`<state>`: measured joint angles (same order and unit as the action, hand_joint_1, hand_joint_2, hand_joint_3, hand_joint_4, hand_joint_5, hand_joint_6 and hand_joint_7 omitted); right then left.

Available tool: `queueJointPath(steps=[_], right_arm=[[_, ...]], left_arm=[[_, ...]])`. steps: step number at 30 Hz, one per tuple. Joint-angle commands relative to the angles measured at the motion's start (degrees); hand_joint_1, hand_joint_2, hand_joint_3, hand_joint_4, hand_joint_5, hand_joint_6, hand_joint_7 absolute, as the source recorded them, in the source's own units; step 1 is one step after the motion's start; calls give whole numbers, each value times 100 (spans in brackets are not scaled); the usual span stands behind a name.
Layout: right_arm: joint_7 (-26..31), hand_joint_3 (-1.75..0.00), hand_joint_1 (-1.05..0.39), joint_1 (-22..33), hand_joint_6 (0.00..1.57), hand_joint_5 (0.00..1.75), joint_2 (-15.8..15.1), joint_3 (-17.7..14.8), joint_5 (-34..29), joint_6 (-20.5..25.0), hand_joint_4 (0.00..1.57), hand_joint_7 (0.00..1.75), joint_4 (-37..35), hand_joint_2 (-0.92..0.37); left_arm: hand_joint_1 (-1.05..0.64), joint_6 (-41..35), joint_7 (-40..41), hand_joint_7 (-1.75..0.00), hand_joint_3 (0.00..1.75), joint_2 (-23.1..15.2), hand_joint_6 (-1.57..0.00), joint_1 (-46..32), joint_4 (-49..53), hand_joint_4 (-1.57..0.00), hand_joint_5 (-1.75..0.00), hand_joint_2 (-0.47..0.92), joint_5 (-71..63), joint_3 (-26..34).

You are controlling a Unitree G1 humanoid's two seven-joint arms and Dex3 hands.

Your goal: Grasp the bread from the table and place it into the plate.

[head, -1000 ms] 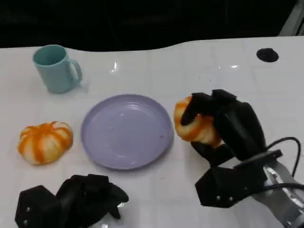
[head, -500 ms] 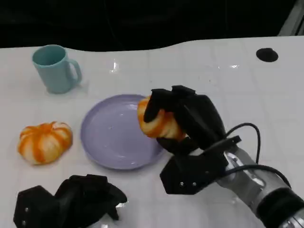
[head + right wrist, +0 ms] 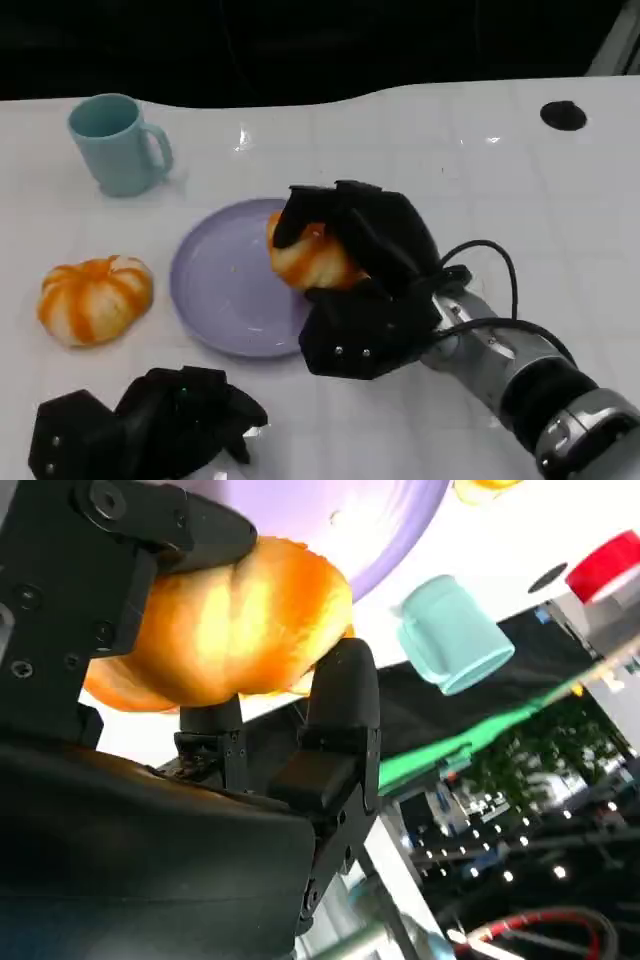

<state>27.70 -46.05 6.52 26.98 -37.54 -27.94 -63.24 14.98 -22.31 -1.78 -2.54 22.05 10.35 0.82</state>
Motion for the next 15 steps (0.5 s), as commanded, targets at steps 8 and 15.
queueJointPath(steps=[8, 15], right_arm=[[-1400, -29, -63, -98, 16, 16, -273, 232, 13, 368, 1, 0, 479, -92], [-2192, -31, -76, 436, 10, 7, -624, 191, 184, 558, 0, 0, 1566, -92]], left_arm=[[-104, -65, 97, -55, 1, -24, -142, -172, -68, -91, -150, 84, -99, -40], [-105, -3, 44, -55, 1, -11, -141, -171, -30, -91, -151, 84, -89, -57]])
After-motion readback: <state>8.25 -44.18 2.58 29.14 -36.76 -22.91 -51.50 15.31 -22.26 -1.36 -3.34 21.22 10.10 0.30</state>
